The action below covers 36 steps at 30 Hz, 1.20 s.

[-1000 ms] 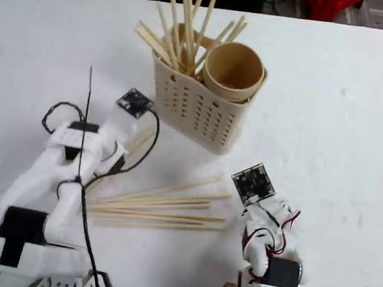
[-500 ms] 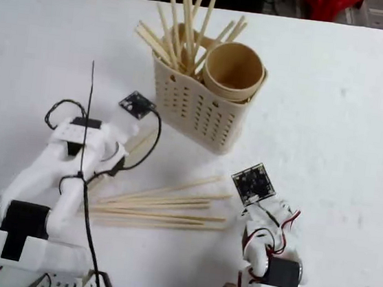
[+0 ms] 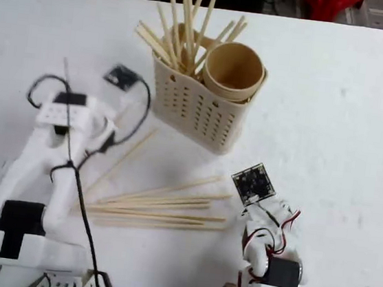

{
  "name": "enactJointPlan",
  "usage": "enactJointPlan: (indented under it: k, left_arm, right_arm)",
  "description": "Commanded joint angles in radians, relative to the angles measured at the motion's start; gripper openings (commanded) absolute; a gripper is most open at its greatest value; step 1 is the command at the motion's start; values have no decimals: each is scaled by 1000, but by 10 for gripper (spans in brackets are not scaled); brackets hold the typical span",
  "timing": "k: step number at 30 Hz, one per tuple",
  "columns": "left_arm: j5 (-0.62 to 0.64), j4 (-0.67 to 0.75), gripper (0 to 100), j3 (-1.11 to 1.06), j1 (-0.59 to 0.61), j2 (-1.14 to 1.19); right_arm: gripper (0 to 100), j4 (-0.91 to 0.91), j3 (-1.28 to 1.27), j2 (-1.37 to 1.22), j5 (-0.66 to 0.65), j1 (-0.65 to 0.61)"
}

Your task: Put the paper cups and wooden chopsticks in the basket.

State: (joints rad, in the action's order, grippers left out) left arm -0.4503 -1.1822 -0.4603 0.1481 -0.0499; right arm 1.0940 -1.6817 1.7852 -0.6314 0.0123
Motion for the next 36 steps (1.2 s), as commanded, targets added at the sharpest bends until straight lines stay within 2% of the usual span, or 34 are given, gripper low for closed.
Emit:
enactJointPlan:
  k: [1,7,13,18,23,28,36]
  left_arm:
    - [17,-89,23,164,48,-5]
    - [89,-126,23,295,56,-59]
    - [157,-120,23,267,-8,-332]
    - [176,-49,23,190,-108,-562]
    - [209,80,23,160,-209,-667]
    - [215,256,23,161,-294,-668]
    - [216,566,24,181,-503,-667]
  right_arm:
    - [70,-8,-9,5,-6,-5]
    - [70,-8,-9,5,-6,-5]
    - [70,-8,-9,5,-6,-5]
    - [70,-8,-9,5,-6,-5]
    - [70,-8,-9,5,-6,-5]
    - [70,-8,-9,5,-6,-5]
    - [70,-8,-9,5,-6,-5]
